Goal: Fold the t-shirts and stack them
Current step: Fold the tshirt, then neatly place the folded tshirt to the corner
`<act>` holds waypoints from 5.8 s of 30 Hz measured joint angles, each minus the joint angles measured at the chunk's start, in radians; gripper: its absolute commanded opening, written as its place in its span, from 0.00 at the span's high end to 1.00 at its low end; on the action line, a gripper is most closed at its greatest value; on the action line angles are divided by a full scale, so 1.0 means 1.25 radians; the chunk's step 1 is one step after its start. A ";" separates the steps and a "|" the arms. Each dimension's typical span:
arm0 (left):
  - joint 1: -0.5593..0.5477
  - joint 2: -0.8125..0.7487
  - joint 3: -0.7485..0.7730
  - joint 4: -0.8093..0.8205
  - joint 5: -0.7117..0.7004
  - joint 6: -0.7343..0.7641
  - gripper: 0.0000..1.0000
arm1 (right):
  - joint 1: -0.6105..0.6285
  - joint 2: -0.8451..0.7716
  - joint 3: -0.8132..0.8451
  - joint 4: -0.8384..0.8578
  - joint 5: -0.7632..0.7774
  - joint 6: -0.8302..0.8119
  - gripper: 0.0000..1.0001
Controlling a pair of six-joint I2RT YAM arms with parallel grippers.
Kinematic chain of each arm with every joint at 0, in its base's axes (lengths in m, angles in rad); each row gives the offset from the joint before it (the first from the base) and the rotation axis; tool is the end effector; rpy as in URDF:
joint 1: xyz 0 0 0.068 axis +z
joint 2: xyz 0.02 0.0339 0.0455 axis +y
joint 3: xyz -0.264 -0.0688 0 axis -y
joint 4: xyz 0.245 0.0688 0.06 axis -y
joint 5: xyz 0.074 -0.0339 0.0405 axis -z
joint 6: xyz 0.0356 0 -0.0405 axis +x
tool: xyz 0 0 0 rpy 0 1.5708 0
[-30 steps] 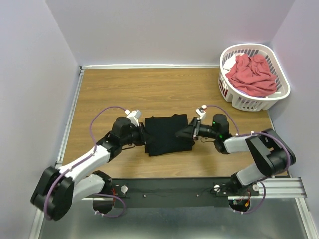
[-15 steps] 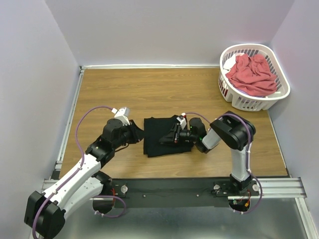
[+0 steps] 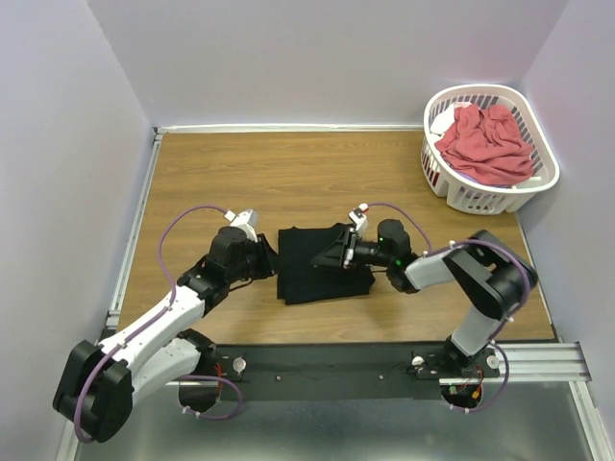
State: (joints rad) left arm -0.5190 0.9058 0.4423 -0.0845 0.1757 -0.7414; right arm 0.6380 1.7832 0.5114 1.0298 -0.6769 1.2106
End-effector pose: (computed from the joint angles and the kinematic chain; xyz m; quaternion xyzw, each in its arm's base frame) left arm 0.1672 -0.1027 0.2086 -0.0537 0.8681 -0.3491 0.3488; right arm 0.2309 0.1989 0.1307 0.0133 0.7702 0.6217 0.1417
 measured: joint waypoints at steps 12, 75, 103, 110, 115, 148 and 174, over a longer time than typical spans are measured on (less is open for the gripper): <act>0.000 0.103 0.000 0.021 -0.024 -0.021 0.43 | -0.081 -0.337 0.005 -0.578 0.178 -0.337 0.28; 0.481 1.044 1.058 -0.323 -0.559 0.384 0.88 | -0.081 -0.498 0.172 -1.057 0.378 -0.627 0.21; 0.561 0.542 0.412 0.108 -0.168 -0.030 0.06 | -0.081 -0.494 0.187 -1.060 0.301 -0.658 0.10; 0.560 0.593 0.346 0.197 -0.137 -0.144 0.32 | -0.081 -0.518 0.166 -1.061 0.313 -0.662 0.08; 0.562 0.602 0.340 0.278 -0.175 -0.227 0.33 | -0.081 -0.518 0.164 -1.064 0.326 -0.667 0.08; 0.578 0.869 0.602 0.256 -0.215 -0.311 0.92 | -0.081 -0.482 0.164 -1.085 0.353 -0.710 0.08; 0.596 1.070 0.891 0.191 -0.170 -0.212 0.54 | -0.081 -0.445 0.180 -1.102 0.378 -0.718 0.09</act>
State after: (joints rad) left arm 0.2256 2.2429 1.5555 0.1547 -0.0364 -1.0069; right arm 0.5373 1.2266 0.7361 -0.3473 -0.2039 0.3126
